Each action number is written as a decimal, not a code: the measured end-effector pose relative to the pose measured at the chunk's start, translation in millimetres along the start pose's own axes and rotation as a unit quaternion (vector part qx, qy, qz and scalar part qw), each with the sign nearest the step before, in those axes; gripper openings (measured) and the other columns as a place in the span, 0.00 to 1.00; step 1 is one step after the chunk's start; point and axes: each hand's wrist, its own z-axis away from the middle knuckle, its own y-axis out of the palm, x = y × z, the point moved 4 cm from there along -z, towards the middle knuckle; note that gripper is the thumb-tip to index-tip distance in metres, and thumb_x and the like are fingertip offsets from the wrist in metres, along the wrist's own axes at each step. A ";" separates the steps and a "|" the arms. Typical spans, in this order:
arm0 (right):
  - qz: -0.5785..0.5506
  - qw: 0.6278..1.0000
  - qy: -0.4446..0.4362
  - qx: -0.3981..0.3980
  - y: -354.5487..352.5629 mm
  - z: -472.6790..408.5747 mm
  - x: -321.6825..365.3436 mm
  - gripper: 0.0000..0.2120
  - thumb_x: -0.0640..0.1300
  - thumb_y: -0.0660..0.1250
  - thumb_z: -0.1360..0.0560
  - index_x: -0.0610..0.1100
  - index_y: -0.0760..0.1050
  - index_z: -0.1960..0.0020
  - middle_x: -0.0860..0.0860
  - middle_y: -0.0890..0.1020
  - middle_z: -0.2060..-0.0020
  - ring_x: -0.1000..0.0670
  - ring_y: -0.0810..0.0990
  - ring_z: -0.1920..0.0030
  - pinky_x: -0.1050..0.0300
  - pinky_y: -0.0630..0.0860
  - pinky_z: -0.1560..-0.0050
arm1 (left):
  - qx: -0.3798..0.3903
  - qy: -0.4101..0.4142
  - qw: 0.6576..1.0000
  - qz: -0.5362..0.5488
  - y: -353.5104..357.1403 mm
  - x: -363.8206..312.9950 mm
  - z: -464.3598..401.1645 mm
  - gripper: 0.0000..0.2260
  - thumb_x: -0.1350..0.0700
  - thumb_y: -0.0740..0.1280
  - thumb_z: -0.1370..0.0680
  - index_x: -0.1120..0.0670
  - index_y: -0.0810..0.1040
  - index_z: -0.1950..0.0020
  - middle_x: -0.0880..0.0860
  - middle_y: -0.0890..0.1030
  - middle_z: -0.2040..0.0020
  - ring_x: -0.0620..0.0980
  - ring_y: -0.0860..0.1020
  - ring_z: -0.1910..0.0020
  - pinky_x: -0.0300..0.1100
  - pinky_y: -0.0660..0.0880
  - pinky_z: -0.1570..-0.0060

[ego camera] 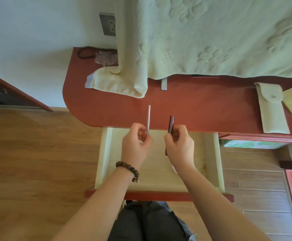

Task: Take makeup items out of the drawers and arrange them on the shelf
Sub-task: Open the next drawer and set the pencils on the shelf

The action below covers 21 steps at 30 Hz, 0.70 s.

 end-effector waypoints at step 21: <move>0.211 0.977 0.034 0.004 -31.8 -151.3 3.9 0.09 0.45 0.66 0.25 0.42 0.71 0.48 0.46 0.78 0.54 0.45 0.77 0.58 0.52 0.75 0.60 | 0.040 -0.035 0.980 -0.194 92.6 -43.9 -120.3 0.10 0.54 0.70 0.25 0.57 0.76 0.48 0.55 0.82 0.54 0.55 0.80 0.52 0.47 0.77 0.55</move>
